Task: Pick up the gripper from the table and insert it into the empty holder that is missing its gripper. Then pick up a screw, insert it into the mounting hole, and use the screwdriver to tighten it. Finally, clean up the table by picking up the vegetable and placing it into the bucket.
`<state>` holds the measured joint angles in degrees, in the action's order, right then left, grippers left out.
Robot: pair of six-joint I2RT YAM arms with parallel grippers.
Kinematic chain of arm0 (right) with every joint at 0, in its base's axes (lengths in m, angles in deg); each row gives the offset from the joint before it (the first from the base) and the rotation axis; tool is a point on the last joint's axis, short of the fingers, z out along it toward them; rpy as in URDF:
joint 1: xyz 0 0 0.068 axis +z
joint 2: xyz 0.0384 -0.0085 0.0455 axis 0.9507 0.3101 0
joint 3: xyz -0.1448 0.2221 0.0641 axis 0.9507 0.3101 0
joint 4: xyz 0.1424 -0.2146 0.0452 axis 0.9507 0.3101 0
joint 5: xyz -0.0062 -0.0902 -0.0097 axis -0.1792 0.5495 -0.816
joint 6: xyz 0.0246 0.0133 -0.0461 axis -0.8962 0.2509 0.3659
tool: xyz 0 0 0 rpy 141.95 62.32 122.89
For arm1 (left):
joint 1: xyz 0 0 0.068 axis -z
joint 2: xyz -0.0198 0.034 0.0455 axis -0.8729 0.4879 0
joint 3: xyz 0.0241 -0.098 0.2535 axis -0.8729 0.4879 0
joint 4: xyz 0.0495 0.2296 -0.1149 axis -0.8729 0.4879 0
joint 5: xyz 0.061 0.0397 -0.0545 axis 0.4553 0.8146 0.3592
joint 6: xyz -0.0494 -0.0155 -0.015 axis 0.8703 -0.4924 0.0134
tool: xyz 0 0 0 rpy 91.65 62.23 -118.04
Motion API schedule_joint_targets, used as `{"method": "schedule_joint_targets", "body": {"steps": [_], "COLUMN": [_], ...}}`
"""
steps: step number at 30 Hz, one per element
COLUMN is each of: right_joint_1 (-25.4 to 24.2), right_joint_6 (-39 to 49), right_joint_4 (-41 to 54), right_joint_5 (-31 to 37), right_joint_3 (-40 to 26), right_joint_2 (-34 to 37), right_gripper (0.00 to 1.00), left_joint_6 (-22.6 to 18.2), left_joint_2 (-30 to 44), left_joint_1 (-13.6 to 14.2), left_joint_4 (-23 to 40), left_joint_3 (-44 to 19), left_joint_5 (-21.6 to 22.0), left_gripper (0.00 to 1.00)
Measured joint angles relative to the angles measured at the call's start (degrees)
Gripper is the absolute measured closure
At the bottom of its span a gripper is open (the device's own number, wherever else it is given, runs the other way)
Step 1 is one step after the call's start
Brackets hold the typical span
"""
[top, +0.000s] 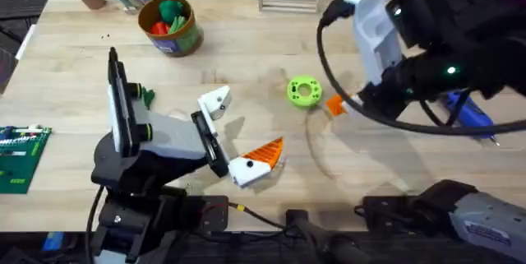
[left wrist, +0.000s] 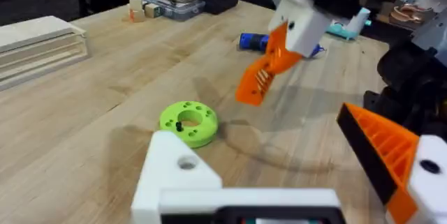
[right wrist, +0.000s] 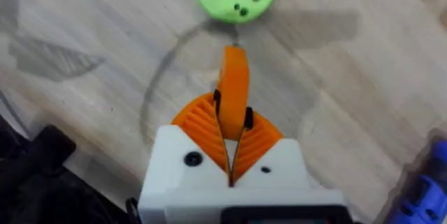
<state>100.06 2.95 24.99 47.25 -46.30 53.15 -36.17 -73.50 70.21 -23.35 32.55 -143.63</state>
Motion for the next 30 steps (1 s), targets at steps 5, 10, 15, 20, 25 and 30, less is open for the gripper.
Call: {"method": "schedule_joint_targets", "body": {"steps": [5,10,15,20,25,30], "right_joint_1": [0.0,0.0,0.0,0.0,0.0,0.0], "right_joint_6": [-0.7,-4.5,-7.2,-10.3,-14.0,-20.3], "right_joint_4": [-2.9,-8.9,-15.8,-18.6,-29.4,-41.7], "right_joint_5": [-0.2,-2.6,-6.9,-8.6,-15.5,-22.8], "right_joint_3": [-1.6,-1.8,-1.8,-2.0,0.0,7.0], "right_joint_2": [-1.0,-2.3,-6.9,-11.4,-11.7,-11.7], "right_gripper": [0.982,0.983,0.983,0.983,0.984,0.985], "left_joint_6": [0.0,0.0,0.0,0.0,0.0,0.0], "left_joint_2": [0.0,0.0,0.0,0.0,0.0,0.0], "left_joint_1": [0.0,0.0,0.0,0.0,0.0,0.0], "left_joint_4": [0.0,0.0,0.0,0.0,0.0,0.0], "left_joint_3": [0.0,0.0,0.0,0.0,0.0,0.0], "left_joint_5": [0.0,0.0,0.0,0.0,0.0,0.0], "left_gripper": [0.008,0.008,0.008,0.008,0.008,0.008]}}
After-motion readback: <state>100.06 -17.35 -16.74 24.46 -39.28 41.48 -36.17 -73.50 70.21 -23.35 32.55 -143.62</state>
